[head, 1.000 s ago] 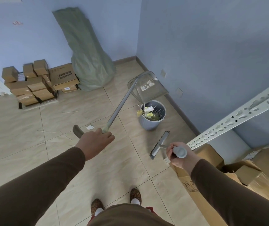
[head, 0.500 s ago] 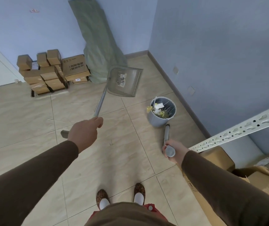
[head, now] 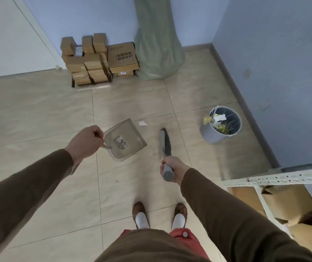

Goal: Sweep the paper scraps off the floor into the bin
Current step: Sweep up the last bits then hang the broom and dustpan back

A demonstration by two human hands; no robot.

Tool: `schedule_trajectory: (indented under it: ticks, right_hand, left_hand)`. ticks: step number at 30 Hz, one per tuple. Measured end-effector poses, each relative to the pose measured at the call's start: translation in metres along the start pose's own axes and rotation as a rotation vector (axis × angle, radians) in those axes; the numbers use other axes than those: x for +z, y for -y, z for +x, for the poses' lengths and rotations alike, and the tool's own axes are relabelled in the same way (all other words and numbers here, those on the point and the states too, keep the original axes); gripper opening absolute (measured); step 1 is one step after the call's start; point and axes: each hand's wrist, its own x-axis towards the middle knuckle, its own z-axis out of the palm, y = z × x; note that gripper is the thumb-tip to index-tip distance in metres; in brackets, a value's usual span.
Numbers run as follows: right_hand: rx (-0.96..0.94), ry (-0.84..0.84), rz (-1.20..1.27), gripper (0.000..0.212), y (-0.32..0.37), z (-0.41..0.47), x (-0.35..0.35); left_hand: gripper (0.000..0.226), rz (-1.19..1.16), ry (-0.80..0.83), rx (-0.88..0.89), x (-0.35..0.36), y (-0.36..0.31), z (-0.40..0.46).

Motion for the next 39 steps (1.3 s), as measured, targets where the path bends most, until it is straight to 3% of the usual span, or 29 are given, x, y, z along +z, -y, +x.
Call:
schedule_trajectory:
  ticks: [4, 9, 12, 16, 21, 25, 28, 33, 39]
  right_hand:
    - [0.030, 0.143, 0.143, 0.006, 0.011, 0.005, 0.010]
    - [0.039, 0.195, 0.231, 0.017, 0.014, -0.004, 0.009]
    - [-0.049, 0.120, 0.056, 0.005, 0.024, -0.012, 0.015]
    - [-0.192, 0.008, -0.280, 0.030, 0.061, 0.000, 0.033]
    - [-0.292, -0.033, -0.580, 0.038, 0.124, 0.061, 0.067]
    - [-0.277, -0.050, -0.791, 0.043, 0.157, 0.110, 0.101]
    - [-0.223, -0.025, -0.890, 0.051, 0.141, 0.123, 0.127]
    - [-0.102, 0.078, -0.753, 0.043, 0.094, 0.085, 0.138]
    - [-0.169, 0.128, -0.627, 0.039, 0.133, 0.038, 0.116]
  left_hand:
    - [0.013, -0.085, 0.059, -0.103, -0.045, 0.021, 0.010]
    - [0.012, -0.238, 0.131, -0.216, -0.079, 0.045, 0.021]
    - [0.015, -0.332, 0.171, -0.288, -0.091, 0.062, 0.030]
    - [0.015, -0.411, 0.165, -0.335, -0.103, 0.077, 0.040]
    - [0.021, -0.416, 0.161, -0.455, -0.116, 0.094, 0.052]
    - [0.030, -0.316, 0.139, -0.475, -0.117, 0.105, 0.061]
    - [0.031, -0.307, 0.141, -0.501, -0.114, 0.111, 0.068]
    - [0.029, -0.328, 0.112, -0.536, -0.114, 0.107, 0.072]
    - [0.036, -0.418, 0.065, -0.602, -0.127, 0.113, 0.074]
